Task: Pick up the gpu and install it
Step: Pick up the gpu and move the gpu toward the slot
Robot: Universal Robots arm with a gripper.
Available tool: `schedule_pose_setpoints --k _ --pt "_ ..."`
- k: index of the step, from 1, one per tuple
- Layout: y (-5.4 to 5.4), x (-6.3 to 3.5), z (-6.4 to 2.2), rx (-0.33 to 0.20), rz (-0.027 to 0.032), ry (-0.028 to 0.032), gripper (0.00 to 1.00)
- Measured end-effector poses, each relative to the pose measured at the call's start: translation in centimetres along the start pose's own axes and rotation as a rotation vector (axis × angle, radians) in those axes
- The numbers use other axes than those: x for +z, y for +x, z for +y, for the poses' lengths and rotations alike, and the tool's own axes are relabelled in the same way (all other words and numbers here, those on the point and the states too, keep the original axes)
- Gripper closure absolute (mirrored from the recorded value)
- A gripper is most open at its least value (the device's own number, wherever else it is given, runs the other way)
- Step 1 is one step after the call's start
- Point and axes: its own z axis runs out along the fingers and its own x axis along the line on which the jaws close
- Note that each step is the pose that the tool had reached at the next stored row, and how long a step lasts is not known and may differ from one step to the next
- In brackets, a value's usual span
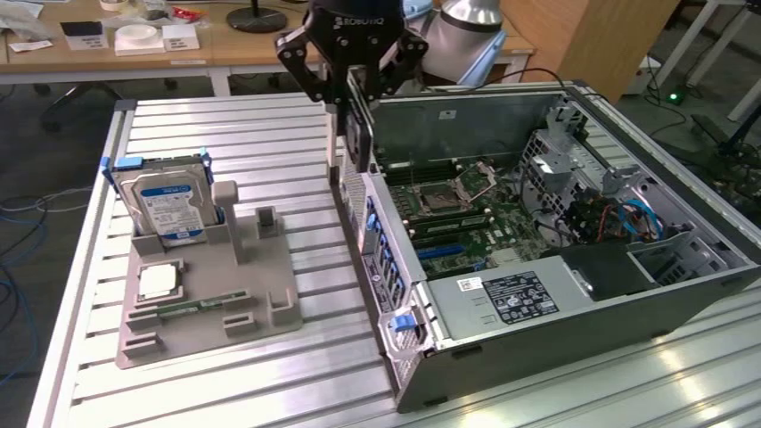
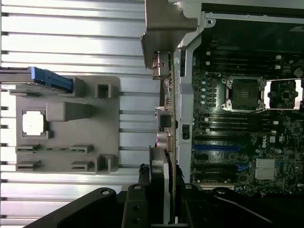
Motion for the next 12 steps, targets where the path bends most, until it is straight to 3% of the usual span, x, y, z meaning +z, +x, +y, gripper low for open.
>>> schedule_pose_setpoints --k 12 --pt "-3.5 0.07 -0.05 0.0 0.0049 -0.0001 0.72"
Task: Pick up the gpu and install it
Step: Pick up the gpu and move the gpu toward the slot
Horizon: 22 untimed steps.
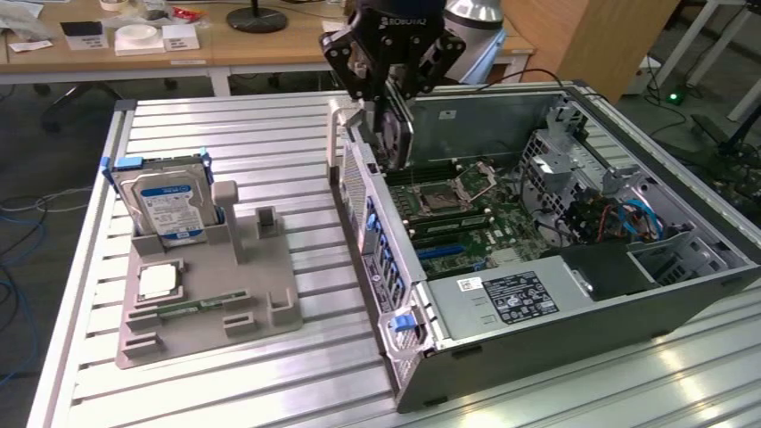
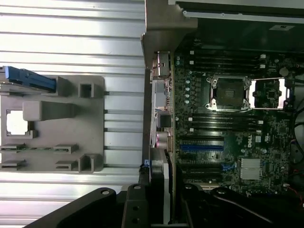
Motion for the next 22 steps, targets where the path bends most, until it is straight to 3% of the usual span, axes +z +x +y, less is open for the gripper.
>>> schedule_pose_setpoints --k 22 --pt "-6.7 0.1 -0.1 0.0 0.0107 0.0 0.72"
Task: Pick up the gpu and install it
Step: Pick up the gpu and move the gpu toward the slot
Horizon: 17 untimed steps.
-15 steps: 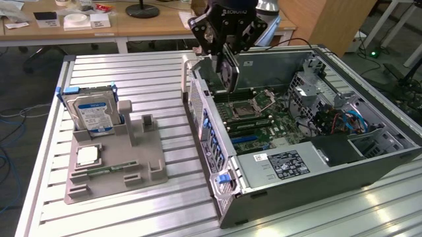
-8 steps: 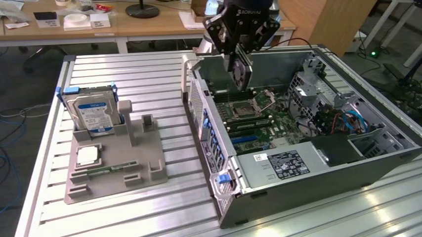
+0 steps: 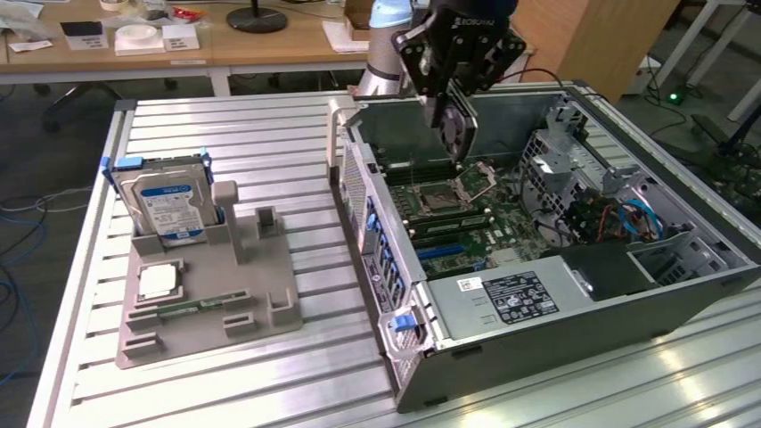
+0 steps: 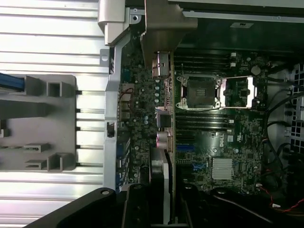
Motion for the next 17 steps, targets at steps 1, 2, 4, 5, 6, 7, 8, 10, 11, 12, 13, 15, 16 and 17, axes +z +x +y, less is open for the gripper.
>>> schedule_pose_setpoints --k 1,2,4,5,6,7,8,10,11,12,13,15,16,17 --pt "-0.3 0.01 0.0 0.0 0.0005 -0.0001 0.72" --pt "-0.6 0.01 -0.01 0.0 0.001 -0.0002 0.72" --pt "-1.2 0.01 -0.02 0.0 0.002 -0.0001 0.72" --pt "-1.5 0.01 -0.02 0.0 0.0025 -0.0002 0.72" --pt "-1.8 0.01 -0.03 0.0 0.003 -0.0001 0.72" --pt "-2.1 0.02 -0.03 0.0 0.0035 -0.0002 0.72" --pt "-2.4 0.02 -0.04 0.0 0.0039 -0.0002 0.72" --pt "-3.0 0.02 -0.04 0.0 0.0049 -0.0002 0.72" --pt "-3.3 0.02 -0.05 0.0 0.0054 -0.0001 0.72" --pt "-3.6 0.02 -0.05 0.0 0.0059 -0.0001 0.72" --pt "-3.9 0.02 -0.06 0.0 0.0064 -0.0001 0.72" --pt "-4.5 0.03 -0.06 0.0 0.0073 -0.0002 0.72" --pt "-4.8 0.03 -0.07 0.0 0.0078 -0.0002 0.72" --pt "-5.1 0.03 -0.07 0.0 0.0083 -0.0002 0.72"
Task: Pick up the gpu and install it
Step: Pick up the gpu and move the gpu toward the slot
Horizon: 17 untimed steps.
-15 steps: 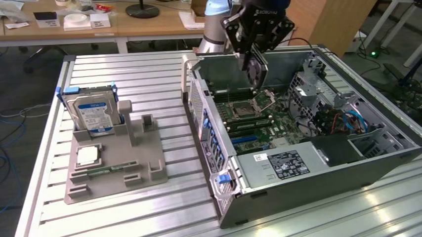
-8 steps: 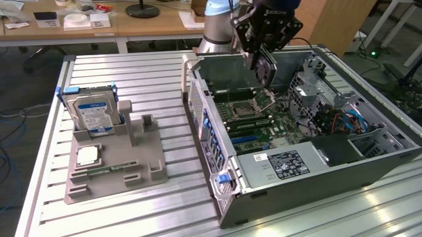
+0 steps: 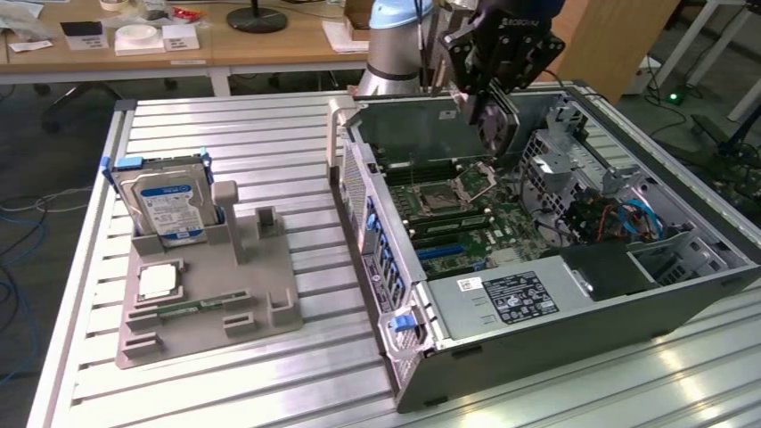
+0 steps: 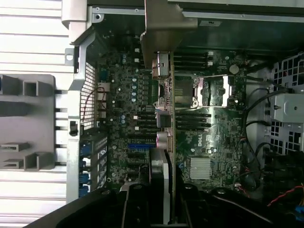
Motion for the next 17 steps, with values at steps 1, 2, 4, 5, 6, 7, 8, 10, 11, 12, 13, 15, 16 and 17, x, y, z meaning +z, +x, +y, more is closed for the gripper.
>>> schedule_pose_setpoints --k 1,2,4,5,6,7,8,10,11,12,13,15,16,17 --pt "-0.3 0.0 0.0 0.0 0.0005 0.0 0.72" --pt "-0.6 0.0 -0.01 0.0 0.001 0.0 0.72" --pt "-1.2 0.0 -0.02 0.0 0.002 0.0 0.72" --pt "-1.4 -0.01 -0.02 0.0 0.0025 0.0 0.72" --pt "-1.7 -0.01 -0.03 0.0 0.0029 0.0 0.72" --pt "-2.0 -0.01 -0.03 0.0 0.0033 -0.0001 0.72" --pt "-2.2 -0.01 -0.03 0.0 0.0037 -0.0001 0.72" --pt "-2.7 -0.01 -0.04 0.0 0.0046 -0.0001 0.72" --pt "-3.0 -0.01 -0.04 0.0 0.005 -0.0001 0.72" --pt "-3.3 -0.01 -0.05 0.0 0.0055 0.0 0.72" --pt "-3.5 -0.01 -0.05 0.0 0.0059 0.0 0.72" --pt "-4.1 -0.01 -0.06 0.0 0.0067 -0.0001 0.72" --pt "-4.3 -0.02 -0.06 0.0 0.0072 0.0 0.72" --pt "-4.6 -0.02 -0.06 0.0 0.0077 -0.0001 0.72"
